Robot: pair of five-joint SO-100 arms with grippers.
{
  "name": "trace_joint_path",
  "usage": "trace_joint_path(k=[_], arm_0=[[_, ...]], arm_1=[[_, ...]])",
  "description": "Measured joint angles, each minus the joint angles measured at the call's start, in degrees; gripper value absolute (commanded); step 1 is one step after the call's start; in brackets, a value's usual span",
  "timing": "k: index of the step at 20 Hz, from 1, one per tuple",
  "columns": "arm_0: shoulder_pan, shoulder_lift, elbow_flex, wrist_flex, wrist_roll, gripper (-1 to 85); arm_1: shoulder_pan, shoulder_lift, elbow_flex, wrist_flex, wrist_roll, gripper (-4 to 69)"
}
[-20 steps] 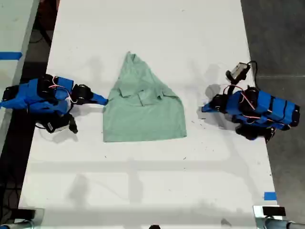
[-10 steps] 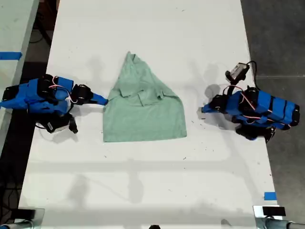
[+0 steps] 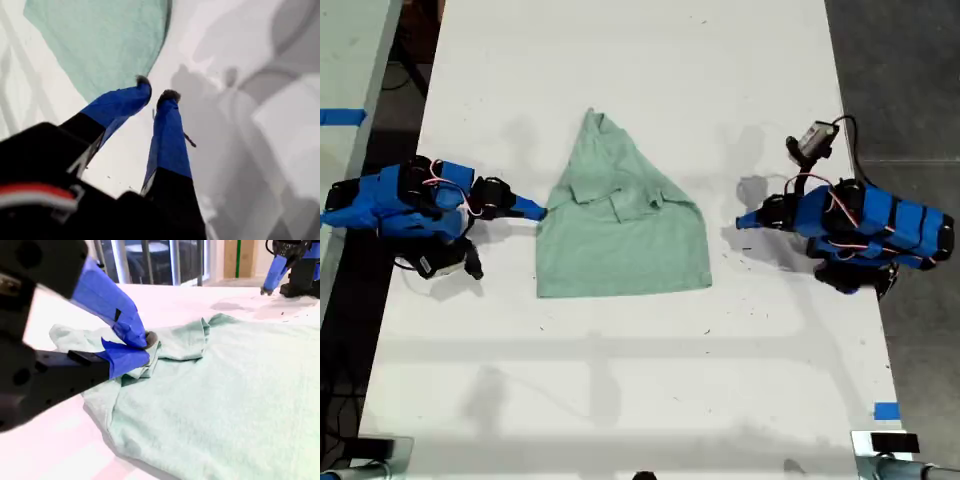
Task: Fold t shirt
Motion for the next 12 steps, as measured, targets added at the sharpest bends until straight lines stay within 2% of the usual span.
trace_joint_path(k=[2,7,8,9,10,12], arm_0=[[0.0,0.0,0.0,0.0,0.0,-0.1],[0.0,0.0,0.0,0.0,0.0,-0.1],[0.0,0.0,0.0,0.0,0.0,-0.1],[0.0,0.0,0.0,0.0,0.0,-0.1],[-0.09,0.0,0.0,0.0,0.0,-0.1],[-0.09,0.0,0.0,0.0,0.0,-0.1]], arm_1=[[-2.11,-19.25,-10.63,-5.36,-0.09,18.2],[-5.62,-58.18,-18.63,-26.28,0.09,20.7],[-5.54,-63.81,-19.34,-30.06,0.09,17.4],[-5.54,-68.73,-21.01,-32.43,0.09,4.9],[-5.54,-72.16,-23.73,-33.22,0.0,3.5],[-5.27,-74.97,-26.02,-34.19,-1.32,5.9]])
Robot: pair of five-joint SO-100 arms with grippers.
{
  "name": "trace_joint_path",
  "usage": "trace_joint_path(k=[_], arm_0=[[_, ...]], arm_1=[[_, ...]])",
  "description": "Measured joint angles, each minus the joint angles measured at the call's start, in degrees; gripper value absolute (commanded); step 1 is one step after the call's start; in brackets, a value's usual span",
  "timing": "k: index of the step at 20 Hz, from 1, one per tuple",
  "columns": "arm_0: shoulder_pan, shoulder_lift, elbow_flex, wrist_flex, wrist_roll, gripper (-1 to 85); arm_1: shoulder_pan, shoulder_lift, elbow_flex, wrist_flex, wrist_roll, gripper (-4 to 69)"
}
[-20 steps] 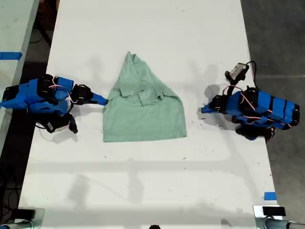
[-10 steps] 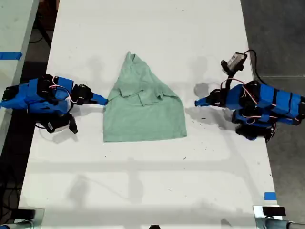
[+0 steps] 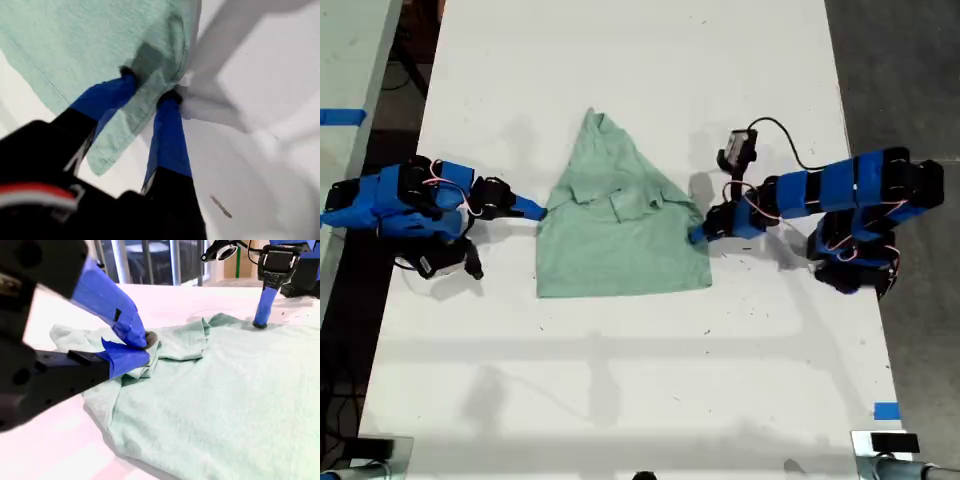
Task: Fold t shirt
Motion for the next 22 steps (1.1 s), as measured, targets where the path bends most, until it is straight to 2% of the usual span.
trace_joint_path(k=[1,2,7,12,14,22], arm_0=[[0.0,0.0,0.0,0.0,0.0,-0.1],[0.0,0.0,0.0,0.0,0.0,-0.1],[0.0,0.09,0.0,0.0,0.0,-0.1],[0.0,0.09,0.0,0.0,0.0,-0.1],[0.0,0.09,0.0,0.0,0.0,-0.1],[0.0,0.09,0.0,0.0,0.0,-0.1]], arm_1=[[0.0,-0.35,-0.18,-0.35,-1.14,0.8],[0.0,-0.44,-0.26,-0.7,-2.02,0.0],[0.0,0.09,-0.18,-1.23,-3.34,0.1],[-0.18,5.01,-6.94,3.69,-5.45,0.1],[-2.29,5.1,-12.66,3.78,-7.12,0.1],[-6.06,-5.71,-15.82,-16.79,-9.93,0.1]])
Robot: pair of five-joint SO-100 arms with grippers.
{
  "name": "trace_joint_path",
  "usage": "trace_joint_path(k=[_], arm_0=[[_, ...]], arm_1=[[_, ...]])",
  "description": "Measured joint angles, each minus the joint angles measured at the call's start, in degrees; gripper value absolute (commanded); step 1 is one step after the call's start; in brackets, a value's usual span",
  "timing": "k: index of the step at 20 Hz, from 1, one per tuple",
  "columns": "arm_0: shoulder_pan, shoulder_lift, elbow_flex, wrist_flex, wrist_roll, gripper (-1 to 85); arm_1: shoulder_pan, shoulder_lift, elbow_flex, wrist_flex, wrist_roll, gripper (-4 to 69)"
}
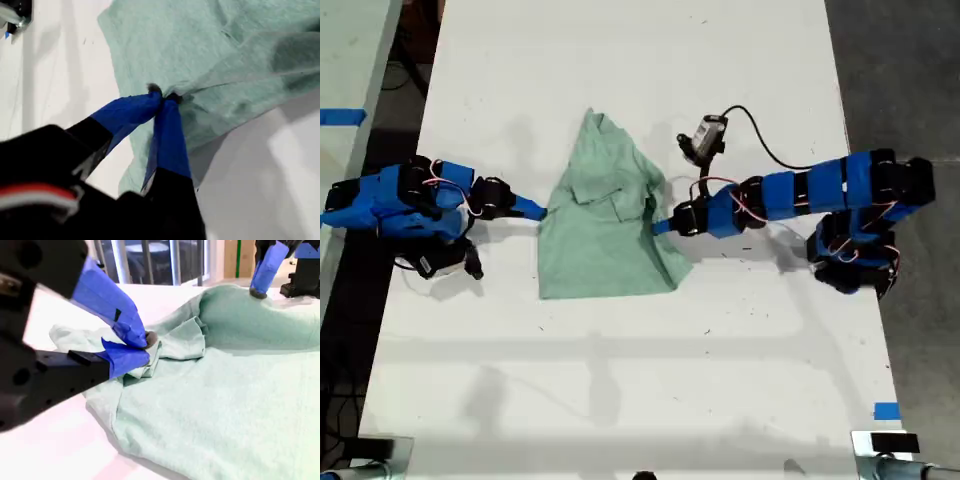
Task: Fold t shirt
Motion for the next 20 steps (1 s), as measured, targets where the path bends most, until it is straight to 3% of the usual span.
trace_joint_path(k=[2,5,7,8,13,20], arm_0=[[0.0,0.0,0.0,0.0,0.09,-0.1],[0.0,0.0,0.0,0.0,0.09,-0.1],[0.0,0.0,0.0,0.0,0.09,-0.1],[0.0,0.0,0.0,0.0,0.09,-0.1],[0.0,0.0,0.0,0.0,0.09,-0.1],[0.0,0.0,0.0,0.0,0.09,-0.1]], arm_1=[[-0.09,-7.12,-5.63,-1.23,0.0,0.2],[-0.26,-17.05,-16.52,0.26,0.0,21.3],[-0.7,-18.54,-20.39,3.16,0.0,17.4],[-0.7,-18.54,-21.27,4.48,0.0,0.2],[0.0,-8.44,-15.21,13.27,2.02,0.4],[3.69,35.07,18.9,20.48,6.5,0.5]])
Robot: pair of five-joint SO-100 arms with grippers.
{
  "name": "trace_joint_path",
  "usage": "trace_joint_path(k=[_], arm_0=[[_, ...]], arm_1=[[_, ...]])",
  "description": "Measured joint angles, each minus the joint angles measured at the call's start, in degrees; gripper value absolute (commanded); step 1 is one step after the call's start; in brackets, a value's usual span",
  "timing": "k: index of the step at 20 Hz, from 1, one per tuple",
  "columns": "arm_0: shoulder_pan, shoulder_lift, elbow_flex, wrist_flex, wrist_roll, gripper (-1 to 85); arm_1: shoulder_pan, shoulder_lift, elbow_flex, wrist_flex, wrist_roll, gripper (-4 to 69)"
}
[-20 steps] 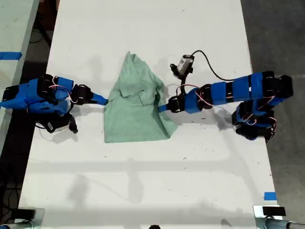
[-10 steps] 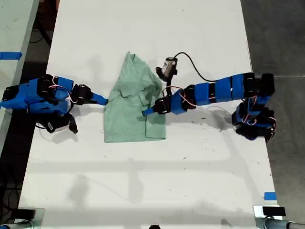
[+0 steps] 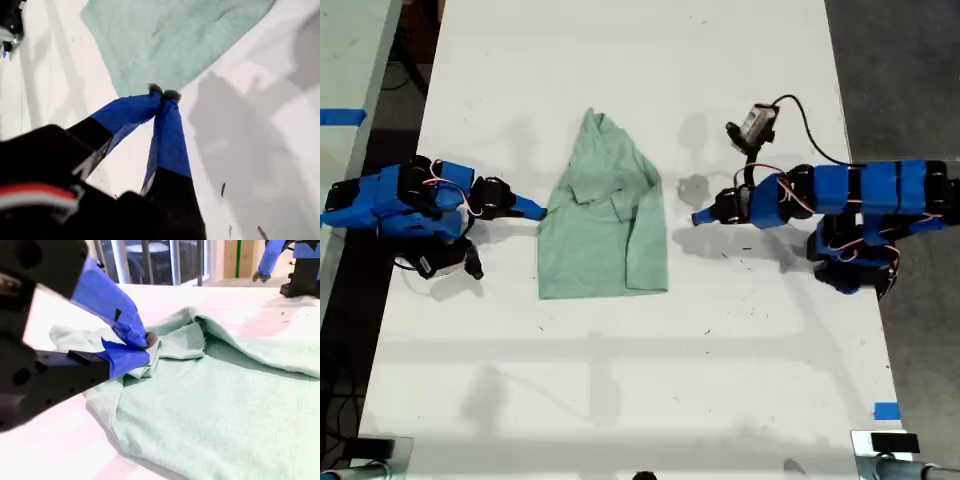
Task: Fold t shirt
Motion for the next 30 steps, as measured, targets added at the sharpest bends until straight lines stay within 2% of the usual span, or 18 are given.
trace_joint_path(k=[3,9,12,14,18,30], arm_0=[[0.0,0.0,0.0,0.0,0.0,-0.1],[0.0,0.0,0.0,0.0,0.0,-0.1],[0.0,0.0,0.0,0.0,0.0,-0.1],[0.0,0.0,0.0,0.0,0.0,-0.1],[0.0,0.0,0.0,0.0,0.0,-0.1],[0.0,0.0,0.0,0.0,0.0,-0.1]], arm_1=[[0.62,18.19,14.24,5.27,1.32,2.0],[0.53,39.29,33.57,11.16,2.02,2.1],[0.35,55.2,35.51,21.62,4.13,2.2],[0.35,56.95,35.6,25.22,7.65,2.2],[1.85,57.48,35.6,26.63,11.25,2.2],[2.37,57.48,35.6,27.25,12.39,2.2]])
